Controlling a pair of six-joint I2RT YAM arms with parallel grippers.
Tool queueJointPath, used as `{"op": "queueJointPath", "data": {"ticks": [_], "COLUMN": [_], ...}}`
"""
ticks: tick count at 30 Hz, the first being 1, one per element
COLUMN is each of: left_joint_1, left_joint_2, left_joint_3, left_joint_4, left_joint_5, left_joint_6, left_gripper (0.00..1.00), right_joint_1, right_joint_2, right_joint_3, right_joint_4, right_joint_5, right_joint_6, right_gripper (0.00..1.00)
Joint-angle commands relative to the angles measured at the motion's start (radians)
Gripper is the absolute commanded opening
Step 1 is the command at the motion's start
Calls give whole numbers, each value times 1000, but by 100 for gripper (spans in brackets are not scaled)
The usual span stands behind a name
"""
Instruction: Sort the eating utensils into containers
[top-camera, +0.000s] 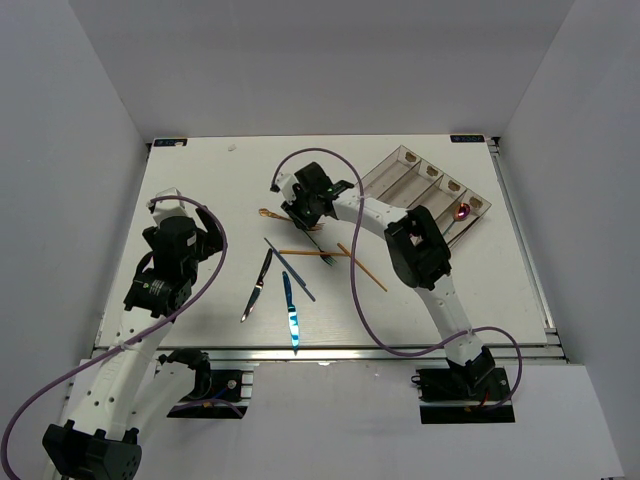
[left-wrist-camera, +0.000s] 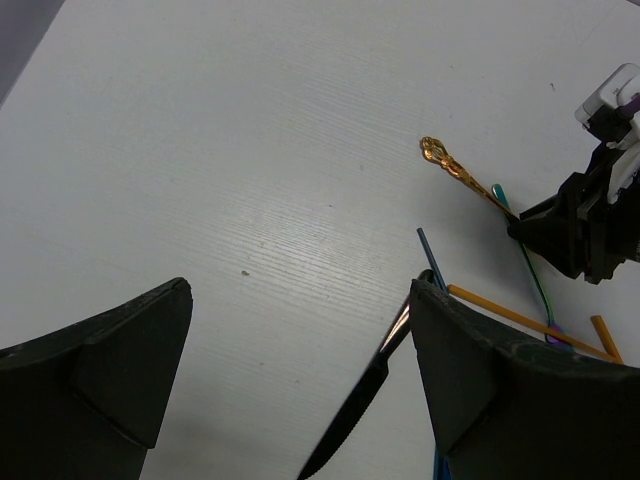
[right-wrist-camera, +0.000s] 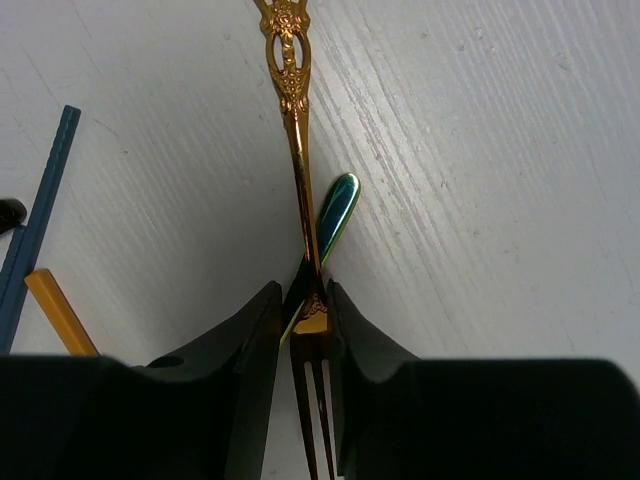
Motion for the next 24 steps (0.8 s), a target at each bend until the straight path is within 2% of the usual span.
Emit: {"op": "queueJointPath", "data": {"ticks": [1,7,17,24], "left_joint_1": [3,3,3,3], "left_joint_2": [-3,-4,-6,-3], "left_joint_3": [-3,-1,-3,-3], "left_joint_4": [5,5,7,7], "left_joint_5": [2,3,7,9], "left_joint_6": [6,6,7,7], "left_gripper": [98,98,98,98], "right_joint_1": [-3,-3,-5,-3], "right_joint_2": [-74,-128,-36,-36], "right_joint_3": [-26,-40,53,4], "right_joint_4": [35,74,41,44], "right_joint_5": [-50,-50,-16,-22], "right_joint_6": [14,22,-12,-30], "right_gripper": [31,33,34,33]}}
